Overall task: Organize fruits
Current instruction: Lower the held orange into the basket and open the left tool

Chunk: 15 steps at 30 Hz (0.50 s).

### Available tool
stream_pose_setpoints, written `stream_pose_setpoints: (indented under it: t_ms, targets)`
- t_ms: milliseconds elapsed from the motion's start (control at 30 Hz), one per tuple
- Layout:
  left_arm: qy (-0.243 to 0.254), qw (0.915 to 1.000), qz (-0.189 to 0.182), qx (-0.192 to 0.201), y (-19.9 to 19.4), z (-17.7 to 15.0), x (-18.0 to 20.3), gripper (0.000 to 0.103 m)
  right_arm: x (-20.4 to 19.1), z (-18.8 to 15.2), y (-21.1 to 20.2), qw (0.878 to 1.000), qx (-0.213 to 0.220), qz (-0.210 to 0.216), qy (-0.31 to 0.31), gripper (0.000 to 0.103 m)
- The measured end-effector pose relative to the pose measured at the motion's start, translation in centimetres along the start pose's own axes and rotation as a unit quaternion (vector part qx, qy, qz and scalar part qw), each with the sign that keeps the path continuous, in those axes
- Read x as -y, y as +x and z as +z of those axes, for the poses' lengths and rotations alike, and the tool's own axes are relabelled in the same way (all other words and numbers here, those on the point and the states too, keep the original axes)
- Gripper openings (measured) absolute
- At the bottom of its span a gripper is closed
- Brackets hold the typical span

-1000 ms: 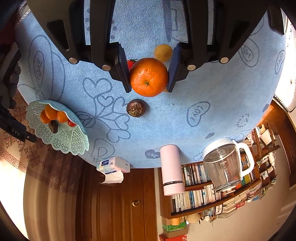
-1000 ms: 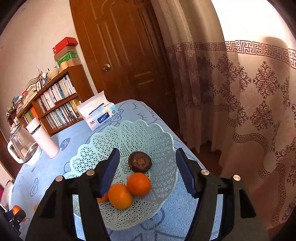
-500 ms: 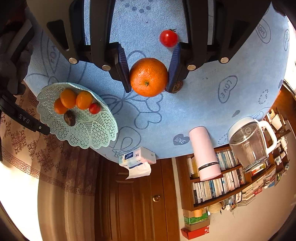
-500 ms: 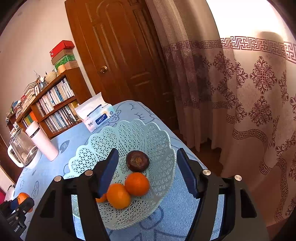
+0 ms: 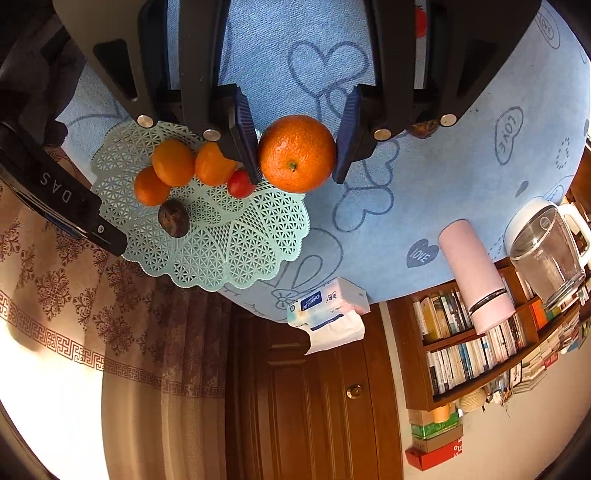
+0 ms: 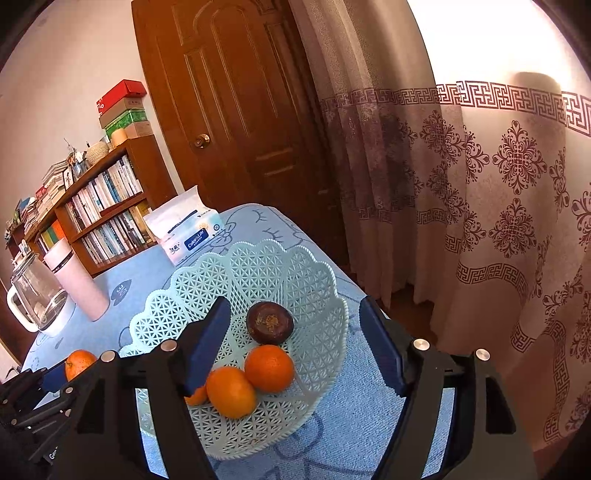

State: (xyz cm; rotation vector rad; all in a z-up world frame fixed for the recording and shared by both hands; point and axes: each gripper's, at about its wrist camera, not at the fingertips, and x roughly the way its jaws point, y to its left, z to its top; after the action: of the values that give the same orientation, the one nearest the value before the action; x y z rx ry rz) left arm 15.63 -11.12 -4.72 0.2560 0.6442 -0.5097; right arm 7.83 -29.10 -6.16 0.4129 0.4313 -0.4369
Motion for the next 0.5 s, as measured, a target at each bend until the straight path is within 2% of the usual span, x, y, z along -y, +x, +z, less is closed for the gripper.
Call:
stream_pose_setpoints:
  t_ms: [233, 267, 300, 333, 500]
  targets:
    - [-0.003, 0.9999, -0.004, -0.014, 2.1, 0.7, 0.7, 0.041, 0.0, 0.1, 0.1, 1.0, -0.003, 0.002, -0.001, 0.074]
    - [-0.003, 0.9999, -0.004, -0.015, 2.1, 0.7, 0.8, 0.045, 0.0, 0.1, 0.1, 1.0, -0.003, 0.002, 0.0, 0.074]
    - [-0.005, 0.9999, -0.005, -0.013, 2.1, 0.8, 0.7, 0.058, 0.0, 0.1, 0.1, 1.0, -0.002, 0.002, 0.001, 0.074]
    - [-0.005, 0.9999, -0.004, -0.008, 2.0, 0.8, 0.7, 0.066, 0.0, 0.1, 0.1, 1.0, -0.002, 0.002, 0.001, 0.074]
    - [0.0, 1.0, 0.002, -0.001, 1.8, 0.7, 0.4, 0.066, 0.0, 0.1, 0.1, 1.0, -0.002, 0.004, 0.0, 0.074]
